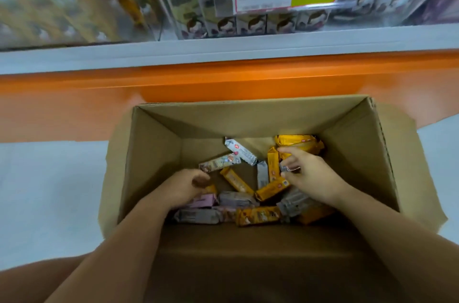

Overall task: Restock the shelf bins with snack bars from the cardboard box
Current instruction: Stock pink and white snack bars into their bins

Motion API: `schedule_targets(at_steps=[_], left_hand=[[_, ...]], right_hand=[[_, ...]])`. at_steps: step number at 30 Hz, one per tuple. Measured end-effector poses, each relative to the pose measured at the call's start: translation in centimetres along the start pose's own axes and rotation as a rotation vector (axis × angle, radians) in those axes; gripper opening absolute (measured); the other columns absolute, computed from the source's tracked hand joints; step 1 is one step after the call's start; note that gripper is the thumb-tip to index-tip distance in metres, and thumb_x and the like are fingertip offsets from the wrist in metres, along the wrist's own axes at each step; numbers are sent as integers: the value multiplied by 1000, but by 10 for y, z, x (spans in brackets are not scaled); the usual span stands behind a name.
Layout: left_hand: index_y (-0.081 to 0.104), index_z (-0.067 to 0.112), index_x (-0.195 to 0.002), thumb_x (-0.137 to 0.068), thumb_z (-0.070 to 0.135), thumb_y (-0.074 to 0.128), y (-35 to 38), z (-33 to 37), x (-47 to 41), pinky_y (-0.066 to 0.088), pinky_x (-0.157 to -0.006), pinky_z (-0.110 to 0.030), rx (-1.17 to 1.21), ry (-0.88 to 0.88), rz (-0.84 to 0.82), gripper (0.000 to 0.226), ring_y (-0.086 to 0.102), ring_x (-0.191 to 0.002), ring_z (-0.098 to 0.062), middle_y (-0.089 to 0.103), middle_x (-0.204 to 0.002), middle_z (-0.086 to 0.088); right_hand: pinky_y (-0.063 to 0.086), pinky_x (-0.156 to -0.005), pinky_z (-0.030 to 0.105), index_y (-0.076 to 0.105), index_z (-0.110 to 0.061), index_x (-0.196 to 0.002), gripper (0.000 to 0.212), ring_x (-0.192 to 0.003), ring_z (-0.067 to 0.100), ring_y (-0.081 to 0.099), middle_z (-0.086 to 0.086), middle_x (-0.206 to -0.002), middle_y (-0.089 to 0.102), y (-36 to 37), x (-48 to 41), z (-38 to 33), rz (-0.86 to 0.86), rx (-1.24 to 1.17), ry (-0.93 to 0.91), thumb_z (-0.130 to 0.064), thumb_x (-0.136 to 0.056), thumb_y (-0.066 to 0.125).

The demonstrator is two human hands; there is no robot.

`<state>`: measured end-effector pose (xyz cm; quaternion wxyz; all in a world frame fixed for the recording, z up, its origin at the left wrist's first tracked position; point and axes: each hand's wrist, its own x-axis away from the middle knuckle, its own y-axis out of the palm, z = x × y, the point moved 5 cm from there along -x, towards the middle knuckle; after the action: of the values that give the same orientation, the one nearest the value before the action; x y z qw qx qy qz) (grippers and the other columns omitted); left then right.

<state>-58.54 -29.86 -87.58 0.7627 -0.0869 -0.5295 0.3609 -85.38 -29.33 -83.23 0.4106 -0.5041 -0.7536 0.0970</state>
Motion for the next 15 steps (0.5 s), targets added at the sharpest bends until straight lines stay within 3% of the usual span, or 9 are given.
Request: schedule_targets(at_steps=[2, 6, 12, 15], left_hand=[[56, 19, -129, -88, 11, 65, 3, -3, -2, 44, -98, -26, -92, -10, -36, 43, 53, -117, -14, 55, -132, 0], [56, 19, -129, -88, 15, 66, 16, 0, -9, 41, -98, -23, -151, 12, -146, 42, 52, -120, -12, 55, -134, 2], [54, 24, -131, -89, 19, 64, 24, -3, -18, 42, -93, -24, -204, -17, -179, 44, 52, -118, -14, 54, -134, 2], [53, 26, -131, -88, 20, 65, 29, -8, -19, 43, -96, -27, -206, -41, -193, 45, 50, -121, -15, 53, -136, 1]], right_hand=[[43, -90, 22, 39, -26, -141, 56, -115, 13, 54, -2, -118, 59, 4, -5, -4, 0, 13, 3, -17, -91, 62], [46, -95, 29, 39, -31, -139, 55, -115, 11, 53, -7, -119, 58, 20, -5, -7, -74, 129, 12, -21, -90, 62], [48, -94, 30, 44, -25, -137, 54, -114, 13, 54, -2, -132, 54, 77, -11, -47, -420, 212, -144, -28, -87, 66], [46, -98, 32, 41, -24, -139, 61, -118, 14, 52, 0, -133, 53, 101, -12, -51, -554, 197, -99, -27, -85, 69]])
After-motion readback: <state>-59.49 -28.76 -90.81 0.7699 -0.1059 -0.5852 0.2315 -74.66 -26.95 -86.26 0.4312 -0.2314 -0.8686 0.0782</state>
